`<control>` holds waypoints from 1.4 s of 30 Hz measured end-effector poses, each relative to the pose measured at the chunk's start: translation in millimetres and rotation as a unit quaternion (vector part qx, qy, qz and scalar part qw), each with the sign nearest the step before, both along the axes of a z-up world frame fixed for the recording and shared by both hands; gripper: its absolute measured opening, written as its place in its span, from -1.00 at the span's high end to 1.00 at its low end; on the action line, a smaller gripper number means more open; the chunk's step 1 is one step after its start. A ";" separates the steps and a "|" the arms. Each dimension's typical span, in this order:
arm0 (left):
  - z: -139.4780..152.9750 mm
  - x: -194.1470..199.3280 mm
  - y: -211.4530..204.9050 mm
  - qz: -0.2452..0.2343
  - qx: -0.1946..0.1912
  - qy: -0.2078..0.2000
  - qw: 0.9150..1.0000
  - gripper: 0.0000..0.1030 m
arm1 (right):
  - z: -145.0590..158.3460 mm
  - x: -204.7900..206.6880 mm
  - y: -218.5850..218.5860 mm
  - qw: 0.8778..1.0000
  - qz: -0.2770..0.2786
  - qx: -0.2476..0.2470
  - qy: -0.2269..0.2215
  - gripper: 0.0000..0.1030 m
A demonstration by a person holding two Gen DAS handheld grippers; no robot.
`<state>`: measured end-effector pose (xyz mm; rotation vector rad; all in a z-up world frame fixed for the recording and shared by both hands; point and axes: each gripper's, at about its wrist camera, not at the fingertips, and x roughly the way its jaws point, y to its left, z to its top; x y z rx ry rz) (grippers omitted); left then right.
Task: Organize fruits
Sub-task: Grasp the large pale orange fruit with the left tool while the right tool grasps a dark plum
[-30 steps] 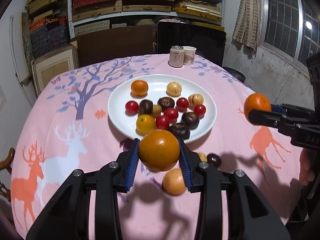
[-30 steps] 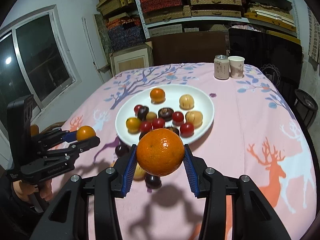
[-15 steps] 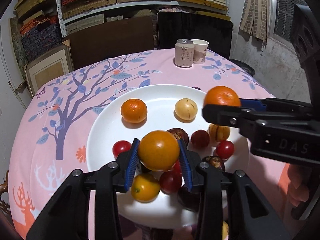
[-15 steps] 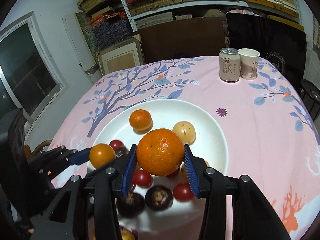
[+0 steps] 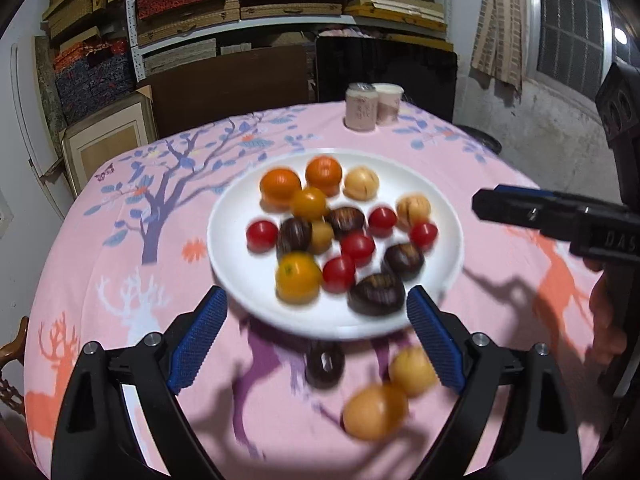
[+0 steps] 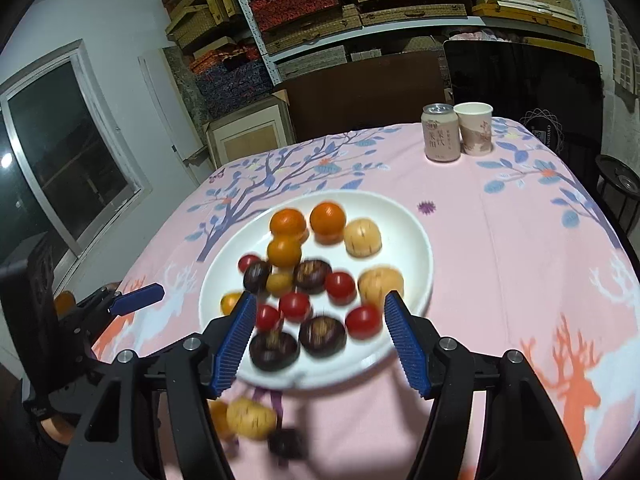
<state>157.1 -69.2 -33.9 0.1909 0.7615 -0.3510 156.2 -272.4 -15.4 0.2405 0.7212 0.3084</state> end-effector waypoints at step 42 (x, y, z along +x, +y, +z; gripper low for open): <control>-63.3 -36.0 -14.1 -0.032 0.020 0.061 0.997 0.12 | -60.5 -55.7 -15.3 0.999 -0.023 0.035 0.021 -0.30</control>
